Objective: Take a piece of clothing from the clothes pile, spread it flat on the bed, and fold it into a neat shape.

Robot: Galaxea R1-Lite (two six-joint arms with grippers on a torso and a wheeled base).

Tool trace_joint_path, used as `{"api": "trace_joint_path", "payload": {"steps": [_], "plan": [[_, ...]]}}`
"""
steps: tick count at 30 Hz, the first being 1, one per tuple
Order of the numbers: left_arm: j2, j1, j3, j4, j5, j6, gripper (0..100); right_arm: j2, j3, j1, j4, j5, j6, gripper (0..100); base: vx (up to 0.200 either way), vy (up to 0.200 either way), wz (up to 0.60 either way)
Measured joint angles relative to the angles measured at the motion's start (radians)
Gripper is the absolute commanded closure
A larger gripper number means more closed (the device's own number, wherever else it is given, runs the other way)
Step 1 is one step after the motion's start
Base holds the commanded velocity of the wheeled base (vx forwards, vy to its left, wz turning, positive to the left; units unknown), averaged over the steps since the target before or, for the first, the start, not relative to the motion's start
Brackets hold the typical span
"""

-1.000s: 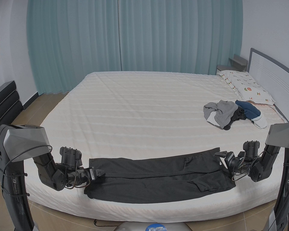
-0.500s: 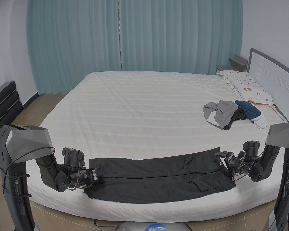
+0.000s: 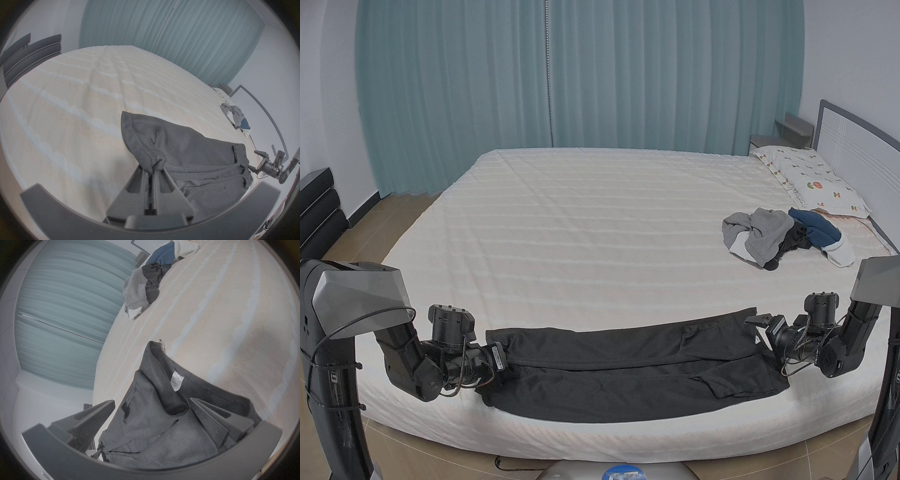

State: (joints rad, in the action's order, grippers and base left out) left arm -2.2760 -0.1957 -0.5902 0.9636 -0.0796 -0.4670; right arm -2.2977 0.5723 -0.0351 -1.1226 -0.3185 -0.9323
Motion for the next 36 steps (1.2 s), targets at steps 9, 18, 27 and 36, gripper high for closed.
{"api": "trace_joint_path", "payload": {"steps": [9,18,27,36], "plan": [[-0.001,0.0,-0.004,0.002,0.0,-0.004,100,0.0,0.006,-0.002,0.001,0.0,-0.004,0,-0.089,0.0,0.0],[-0.001,-0.001,-0.04,0.002,0.008,-0.069,100,0.0,0.016,-0.009,0.001,-0.001,-0.007,0,0.0,0.0,0.0],[0.018,-0.02,-0.058,-0.007,0.013,-0.099,100,0.001,0.023,-0.012,0.0,-0.007,-0.009,0,0.0,-0.111,0.0],[0.061,-0.043,-0.055,-0.014,0.035,-0.127,100,0.001,0.017,-0.012,-0.001,-0.007,-0.01,0,0.0,-0.2,0.0]]}}
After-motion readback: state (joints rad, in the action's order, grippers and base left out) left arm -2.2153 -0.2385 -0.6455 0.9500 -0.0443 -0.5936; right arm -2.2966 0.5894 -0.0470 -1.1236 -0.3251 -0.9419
